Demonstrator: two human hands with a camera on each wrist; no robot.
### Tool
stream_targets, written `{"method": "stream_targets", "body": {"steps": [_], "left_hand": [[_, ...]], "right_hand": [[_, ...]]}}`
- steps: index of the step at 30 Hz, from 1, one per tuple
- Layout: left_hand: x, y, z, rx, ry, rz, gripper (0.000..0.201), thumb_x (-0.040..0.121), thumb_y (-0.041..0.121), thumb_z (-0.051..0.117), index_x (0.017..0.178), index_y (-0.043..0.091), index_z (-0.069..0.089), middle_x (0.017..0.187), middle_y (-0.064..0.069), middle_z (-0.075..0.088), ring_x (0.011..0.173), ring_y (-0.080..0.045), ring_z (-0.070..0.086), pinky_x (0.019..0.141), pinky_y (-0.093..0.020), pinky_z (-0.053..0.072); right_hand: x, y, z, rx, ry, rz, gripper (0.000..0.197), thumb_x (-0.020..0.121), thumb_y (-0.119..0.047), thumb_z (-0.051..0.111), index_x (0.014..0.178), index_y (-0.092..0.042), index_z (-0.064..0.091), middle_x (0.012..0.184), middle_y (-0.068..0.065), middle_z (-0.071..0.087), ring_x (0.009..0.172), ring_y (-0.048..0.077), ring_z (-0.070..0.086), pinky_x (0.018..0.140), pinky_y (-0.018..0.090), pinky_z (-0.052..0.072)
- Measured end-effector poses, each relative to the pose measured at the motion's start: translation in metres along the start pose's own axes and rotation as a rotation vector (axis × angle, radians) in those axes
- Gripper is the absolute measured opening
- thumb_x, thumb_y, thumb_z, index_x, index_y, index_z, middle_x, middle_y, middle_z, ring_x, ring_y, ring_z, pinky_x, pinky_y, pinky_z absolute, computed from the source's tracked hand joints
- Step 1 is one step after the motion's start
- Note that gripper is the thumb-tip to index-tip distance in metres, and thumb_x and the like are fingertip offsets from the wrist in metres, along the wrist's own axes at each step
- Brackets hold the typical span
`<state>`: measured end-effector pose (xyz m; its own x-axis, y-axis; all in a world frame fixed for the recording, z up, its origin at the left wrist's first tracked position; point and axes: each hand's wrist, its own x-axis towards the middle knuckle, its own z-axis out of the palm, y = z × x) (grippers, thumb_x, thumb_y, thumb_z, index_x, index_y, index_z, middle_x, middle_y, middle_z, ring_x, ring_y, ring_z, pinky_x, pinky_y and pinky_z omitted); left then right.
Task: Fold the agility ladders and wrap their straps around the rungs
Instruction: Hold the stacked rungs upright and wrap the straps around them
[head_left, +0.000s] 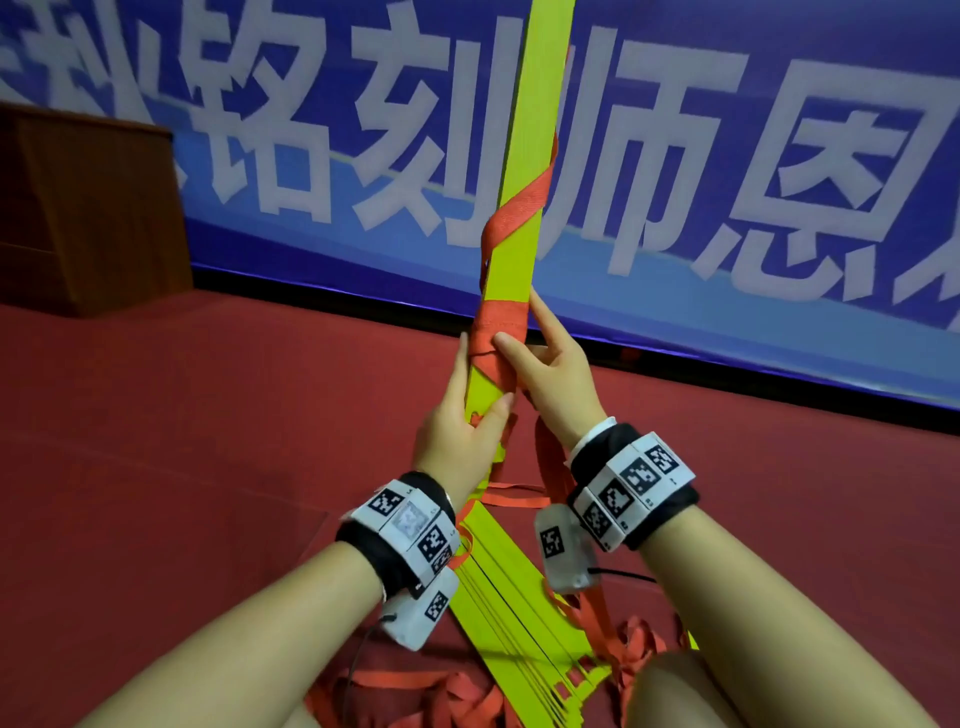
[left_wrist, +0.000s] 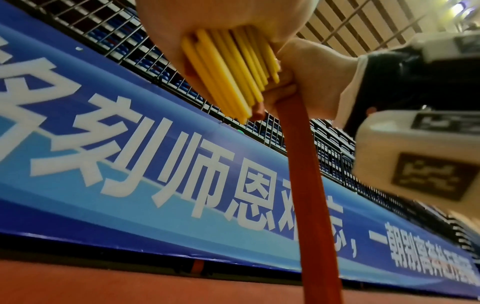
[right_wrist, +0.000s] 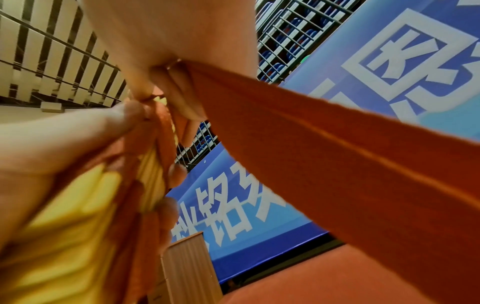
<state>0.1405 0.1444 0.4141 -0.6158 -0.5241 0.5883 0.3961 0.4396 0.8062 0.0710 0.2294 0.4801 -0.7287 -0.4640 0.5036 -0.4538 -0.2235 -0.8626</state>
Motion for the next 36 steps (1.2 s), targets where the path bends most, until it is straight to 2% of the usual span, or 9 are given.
{"method": "stream_targets", "body": {"steps": [3,5,8,11,16,23,27,33,36], "left_hand": [[0.000,0.001,-0.009,0.274,0.047,0.115,0.080,0.085,0.046,0.058,0.152,0.039,0.016,0.091,-0.009,0.071,0.082,-0.032,0.066,0.068,-0.037,0.052],[0.001,0.001,-0.014,0.368,0.068,0.164,0.083,0.088,0.039,0.061,0.151,0.044,0.007,0.099,-0.009,0.070,0.085,-0.036,0.066,0.067,-0.037,0.051],[-0.001,0.002,-0.017,0.406,0.100,0.222,0.091,0.086,0.031,0.065,0.146,0.050,0.000,0.107,-0.013,0.069,0.089,-0.041,0.065,0.069,-0.042,0.051],[-0.009,-0.003,-0.011,0.443,0.105,0.252,0.081,0.083,0.048,0.055,0.144,0.050,0.002,0.111,-0.012,0.068,0.088,-0.042,0.066,0.065,-0.042,0.052],[-0.021,-0.012,0.004,0.488,-0.044,0.190,0.080,0.085,0.046,0.049,0.140,0.062,-0.007,0.116,-0.009,0.064,0.089,-0.041,0.065,0.064,-0.043,0.052],[-0.008,-0.006,0.004,-0.212,-0.308,-0.185,0.058,0.078,0.037,0.063,0.130,0.050,0.039,0.116,0.012,0.066,0.106,-0.007,0.064,0.094,-0.034,0.050],[-0.002,-0.004,0.004,-0.485,-0.395,-0.342,0.047,0.080,0.018,0.071,0.122,0.022,0.052,0.094,-0.015,0.067,0.077,-0.023,0.069,0.064,-0.035,0.058],[0.005,0.008,0.020,-0.386,-0.183,-0.177,0.053,0.087,0.004,0.069,0.128,0.033,0.050,0.077,0.015,0.066,0.063,-0.001,0.057,0.060,-0.017,0.047],[0.013,0.009,0.022,-0.324,-0.112,-0.137,0.064,0.088,0.004,0.066,0.139,0.032,0.040,0.071,0.027,0.066,0.060,0.008,0.057,0.057,-0.007,0.046]], "right_hand": [[-0.003,-0.002,0.003,-0.074,0.028,-0.044,0.061,0.091,-0.017,0.065,0.145,-0.031,0.040,0.097,0.004,0.074,0.088,0.014,0.071,0.080,0.032,0.057],[-0.004,-0.004,0.003,-0.129,0.045,-0.080,0.066,0.088,-0.027,0.068,0.144,-0.038,0.036,0.100,0.002,0.074,0.095,0.013,0.070,0.088,0.040,0.056],[-0.002,-0.013,0.000,-0.162,0.085,-0.108,0.075,0.088,-0.032,0.068,0.150,-0.036,0.025,0.089,-0.002,0.071,0.075,0.000,0.067,0.071,0.024,0.055],[-0.003,-0.022,0.002,-0.195,0.115,-0.116,0.079,0.088,-0.035,0.067,0.151,-0.032,0.021,0.072,-0.003,0.066,0.054,0.001,0.060,0.054,0.017,0.047],[-0.002,-0.010,-0.003,-0.350,0.191,-0.123,0.066,0.073,-0.060,0.062,0.131,-0.035,0.043,0.078,-0.007,0.067,0.066,0.017,0.064,0.065,0.047,0.056],[-0.003,0.001,-0.019,-0.251,0.133,-0.093,0.047,0.076,-0.049,0.064,0.120,-0.036,0.054,0.088,-0.004,0.071,0.081,0.020,0.068,0.078,0.049,0.056],[-0.003,-0.003,-0.022,-0.114,0.036,-0.103,0.038,0.089,-0.021,0.067,0.123,-0.034,0.055,0.095,0.001,0.073,0.088,0.019,0.068,0.072,0.031,0.055],[0.008,-0.013,-0.024,-0.094,0.092,-0.061,0.033,0.094,-0.025,0.060,0.127,-0.025,0.056,0.084,0.001,0.073,0.078,0.009,0.068,0.072,0.030,0.056],[0.009,-0.011,-0.029,-0.304,0.086,-0.057,0.032,0.099,-0.035,0.048,0.100,-0.012,0.071,0.086,0.003,0.072,0.078,0.002,0.061,0.075,0.027,0.047]]}}
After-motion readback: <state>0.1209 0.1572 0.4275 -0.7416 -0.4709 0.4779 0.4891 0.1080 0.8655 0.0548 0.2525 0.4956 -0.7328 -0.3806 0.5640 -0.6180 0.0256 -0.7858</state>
